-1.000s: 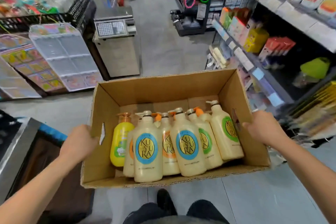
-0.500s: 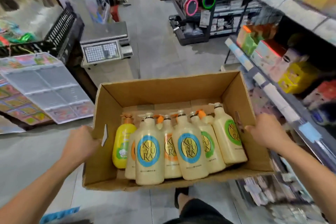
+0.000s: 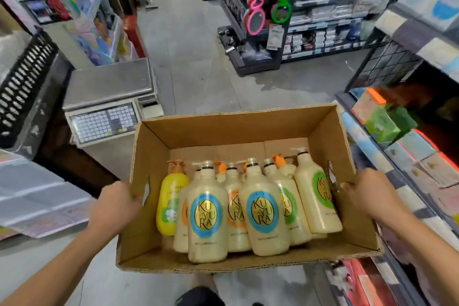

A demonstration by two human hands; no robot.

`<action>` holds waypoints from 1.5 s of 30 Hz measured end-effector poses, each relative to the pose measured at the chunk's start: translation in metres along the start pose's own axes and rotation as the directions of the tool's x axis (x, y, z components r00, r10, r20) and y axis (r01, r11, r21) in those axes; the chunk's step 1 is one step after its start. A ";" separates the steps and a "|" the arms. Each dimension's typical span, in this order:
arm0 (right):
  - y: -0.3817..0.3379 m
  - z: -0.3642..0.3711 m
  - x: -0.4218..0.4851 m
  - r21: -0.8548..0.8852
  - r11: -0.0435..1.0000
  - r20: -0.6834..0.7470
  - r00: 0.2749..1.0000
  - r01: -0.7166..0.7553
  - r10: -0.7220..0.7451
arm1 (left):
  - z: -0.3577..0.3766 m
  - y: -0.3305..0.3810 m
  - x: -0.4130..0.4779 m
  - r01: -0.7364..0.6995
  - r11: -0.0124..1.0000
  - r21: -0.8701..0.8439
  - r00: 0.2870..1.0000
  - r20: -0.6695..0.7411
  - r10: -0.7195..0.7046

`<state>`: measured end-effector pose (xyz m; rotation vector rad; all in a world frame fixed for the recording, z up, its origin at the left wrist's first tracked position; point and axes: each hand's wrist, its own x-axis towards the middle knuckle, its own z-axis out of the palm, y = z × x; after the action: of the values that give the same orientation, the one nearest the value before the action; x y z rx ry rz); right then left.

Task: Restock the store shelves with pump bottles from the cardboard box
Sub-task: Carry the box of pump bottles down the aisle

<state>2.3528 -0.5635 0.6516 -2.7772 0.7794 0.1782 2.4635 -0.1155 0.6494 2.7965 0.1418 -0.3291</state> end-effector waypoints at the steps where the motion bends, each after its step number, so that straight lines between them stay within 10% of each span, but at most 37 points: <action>1: -0.007 0.002 0.015 -0.002 1.000 -0.001 1.000 -0.016 0.016 | -0.001 0.007 0.025 -0.030 0.999 0.015 1.000 0.008 0.030; 15: -0.102 -0.011 0.211 0.053 0.942 -0.010 0.943 -0.332 0.333 | -0.039 0.117 0.334 -0.246 0.963 0.107 0.969 0.064 0.240; 37: -0.137 -0.075 0.630 0.105 0.909 -0.010 0.913 -0.404 0.407 | -0.061 0.383 0.717 -0.310 0.939 0.151 0.951 0.049 0.306; 45: -0.132 -0.081 0.744 0.204 0.787 -0.011 0.802 -0.582 0.597 | -0.032 0.519 0.862 -0.423 0.898 0.123 0.902 0.157 0.403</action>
<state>3.0584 -0.8450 0.6200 -2.2800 1.5841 0.1012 3.3746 -0.5429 0.6279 2.8462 -0.5267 -0.4243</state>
